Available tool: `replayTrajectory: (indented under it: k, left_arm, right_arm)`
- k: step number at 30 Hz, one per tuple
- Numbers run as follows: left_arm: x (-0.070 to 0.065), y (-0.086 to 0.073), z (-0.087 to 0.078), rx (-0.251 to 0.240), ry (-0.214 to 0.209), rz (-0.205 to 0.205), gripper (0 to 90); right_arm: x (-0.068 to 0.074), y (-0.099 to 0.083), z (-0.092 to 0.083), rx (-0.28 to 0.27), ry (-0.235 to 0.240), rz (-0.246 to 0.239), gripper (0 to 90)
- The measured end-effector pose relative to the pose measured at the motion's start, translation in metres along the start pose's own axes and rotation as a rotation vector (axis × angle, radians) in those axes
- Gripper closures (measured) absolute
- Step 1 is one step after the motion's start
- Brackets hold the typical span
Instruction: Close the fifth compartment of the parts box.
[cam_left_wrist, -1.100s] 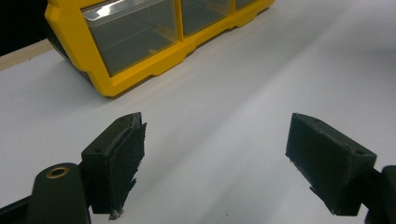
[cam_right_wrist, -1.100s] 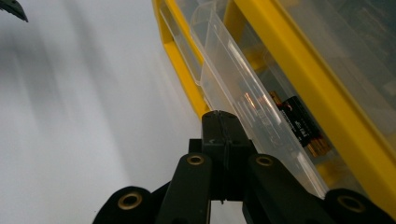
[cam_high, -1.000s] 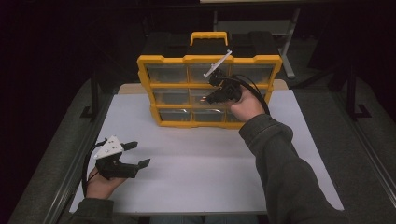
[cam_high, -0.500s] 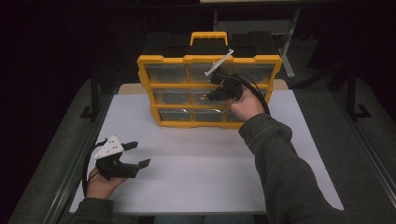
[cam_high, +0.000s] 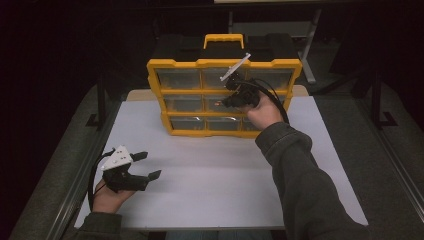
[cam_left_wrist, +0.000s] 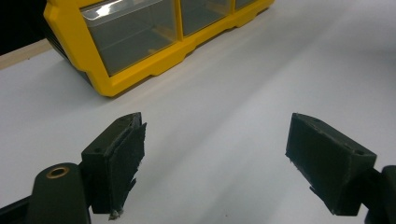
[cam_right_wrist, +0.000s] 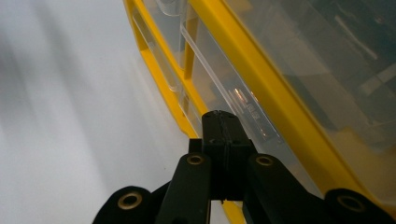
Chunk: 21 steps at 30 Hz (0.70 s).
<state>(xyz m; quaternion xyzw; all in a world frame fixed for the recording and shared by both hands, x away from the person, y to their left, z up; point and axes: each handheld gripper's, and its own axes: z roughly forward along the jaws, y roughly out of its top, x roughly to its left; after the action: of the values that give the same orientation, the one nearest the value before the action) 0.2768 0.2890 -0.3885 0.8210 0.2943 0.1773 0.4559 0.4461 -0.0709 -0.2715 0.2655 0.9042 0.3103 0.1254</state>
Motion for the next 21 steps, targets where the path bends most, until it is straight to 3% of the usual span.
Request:
replayTrajectory:
  k: [6, 13, 21]
  left_arm:
    - [0.0, 0.0, 0.0, 0.0, 0.002, 0.001, 18.8]
    - [-0.001, 0.0, 0.001, -0.007, 0.002, -0.01, 18.8]
    - [-0.001, 0.0, 0.003, -0.009, 0.0, -0.005, 18.7]
  right_arm:
    - [0.001, -0.003, -0.001, -0.01, -0.002, 0.0, 87.9]
    - [-0.002, -0.015, -0.002, -0.038, 0.059, 0.041, 83.3]
    - [-0.002, -0.031, -0.002, -0.061, 0.087, 0.064, 78.1]
